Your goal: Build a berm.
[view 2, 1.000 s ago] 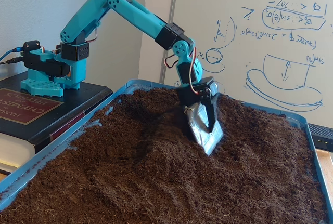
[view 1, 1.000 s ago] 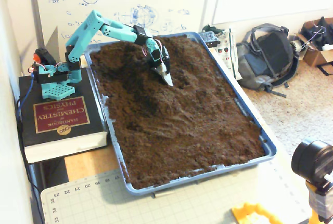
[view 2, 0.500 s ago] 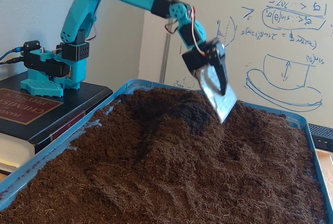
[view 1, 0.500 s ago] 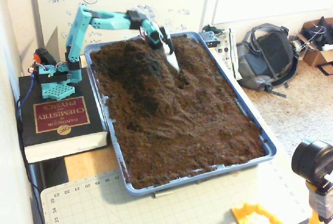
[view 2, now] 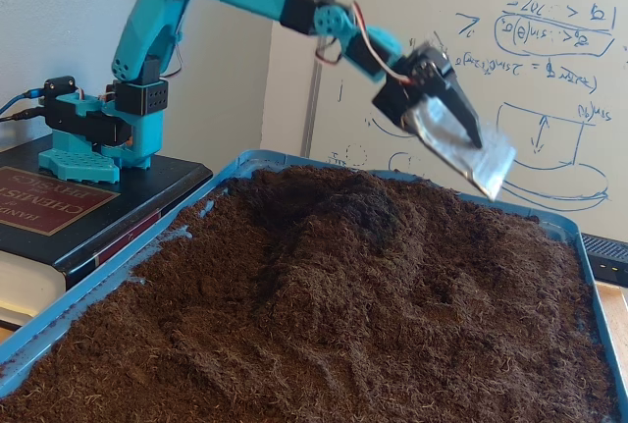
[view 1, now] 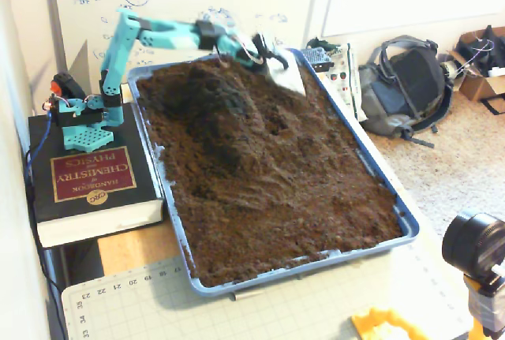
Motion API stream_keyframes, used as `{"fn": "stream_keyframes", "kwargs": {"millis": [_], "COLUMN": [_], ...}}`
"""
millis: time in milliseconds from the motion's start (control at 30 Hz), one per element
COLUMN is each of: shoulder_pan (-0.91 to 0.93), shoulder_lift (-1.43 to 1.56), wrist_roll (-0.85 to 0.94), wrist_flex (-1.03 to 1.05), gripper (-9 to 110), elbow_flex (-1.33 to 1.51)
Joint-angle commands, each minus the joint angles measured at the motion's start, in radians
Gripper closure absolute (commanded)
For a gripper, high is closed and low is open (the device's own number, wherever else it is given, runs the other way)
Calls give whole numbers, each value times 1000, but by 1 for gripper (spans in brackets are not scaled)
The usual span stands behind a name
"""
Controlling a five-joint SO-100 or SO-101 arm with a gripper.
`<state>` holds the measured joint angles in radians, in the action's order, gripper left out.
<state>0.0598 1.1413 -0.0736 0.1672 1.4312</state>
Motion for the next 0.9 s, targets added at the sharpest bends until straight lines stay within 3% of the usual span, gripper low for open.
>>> {"fn": "stream_keyframes", "kwargs": {"millis": [0, 433, 867], "shoulder_pan": [44, 166, 161], "shoulder_lift": [-18, -207, -344], "wrist_roll": [8, 101, 146], "wrist_flex": [-74, -75, -78], "gripper": [101, 101, 101], "elbow_flex": [-100, -101, -101]}}
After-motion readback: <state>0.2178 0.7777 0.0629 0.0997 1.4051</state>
